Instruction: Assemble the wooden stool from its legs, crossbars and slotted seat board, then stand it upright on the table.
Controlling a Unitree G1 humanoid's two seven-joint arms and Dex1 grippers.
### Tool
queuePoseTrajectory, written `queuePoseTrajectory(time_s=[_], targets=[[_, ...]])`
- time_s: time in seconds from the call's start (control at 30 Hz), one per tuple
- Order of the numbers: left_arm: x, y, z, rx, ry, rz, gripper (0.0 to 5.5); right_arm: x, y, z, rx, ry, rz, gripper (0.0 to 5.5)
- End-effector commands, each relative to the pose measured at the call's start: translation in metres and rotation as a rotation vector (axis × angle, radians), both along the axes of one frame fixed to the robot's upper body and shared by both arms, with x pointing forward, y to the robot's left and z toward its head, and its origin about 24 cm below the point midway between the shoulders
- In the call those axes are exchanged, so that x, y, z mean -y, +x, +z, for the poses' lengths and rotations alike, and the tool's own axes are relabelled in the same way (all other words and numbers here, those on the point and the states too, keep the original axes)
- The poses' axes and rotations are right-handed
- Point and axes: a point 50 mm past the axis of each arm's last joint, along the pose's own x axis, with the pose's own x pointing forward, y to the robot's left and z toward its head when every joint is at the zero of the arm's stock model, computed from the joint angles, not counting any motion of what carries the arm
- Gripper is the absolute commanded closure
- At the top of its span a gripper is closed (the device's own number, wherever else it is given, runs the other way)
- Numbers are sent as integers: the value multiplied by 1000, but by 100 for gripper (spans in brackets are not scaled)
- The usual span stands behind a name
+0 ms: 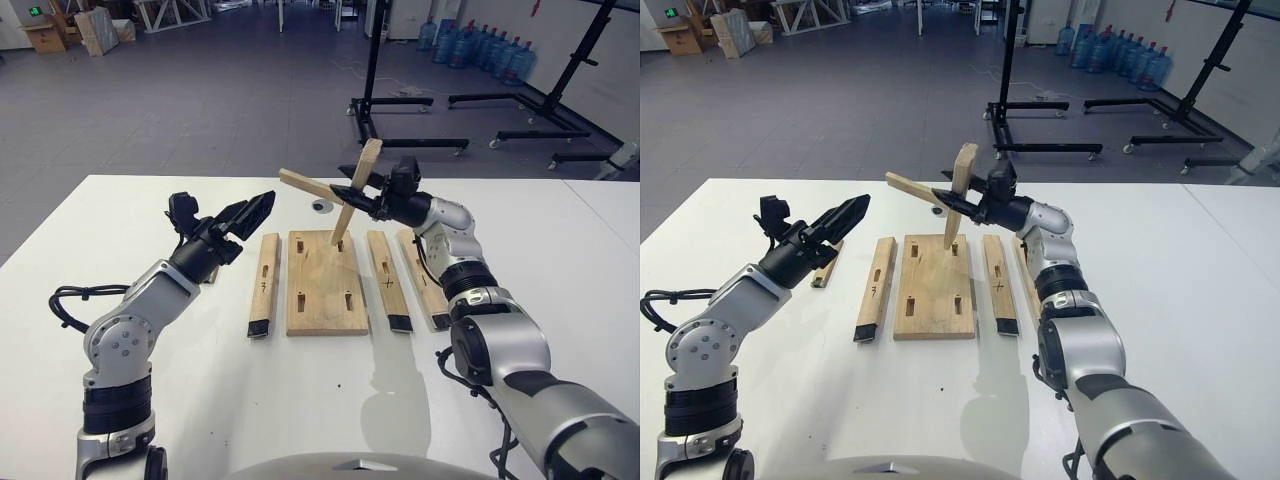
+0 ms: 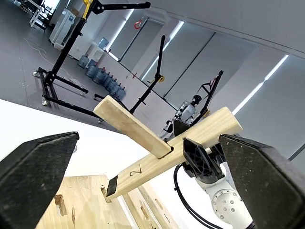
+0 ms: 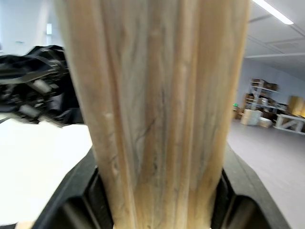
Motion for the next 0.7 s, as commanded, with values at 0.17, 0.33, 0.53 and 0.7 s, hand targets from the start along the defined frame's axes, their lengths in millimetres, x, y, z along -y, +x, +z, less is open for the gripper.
queuePoseTrajectory(time_s=[0.17,0.33,0.53,0.7], targets=[[4,0,-3,-8,7,-11,10,3,1,5,117,-126,-15,345],[6,-1,-1,1,9,-21,10,5,2,0,119,-147,-45,345],[7,-1,-1,2,5,-28,10,0,6,-3,54,-70,-57,345],[7,-2,-3,-3,2,-24,10,2,6,-4,42,-65,-60,345]])
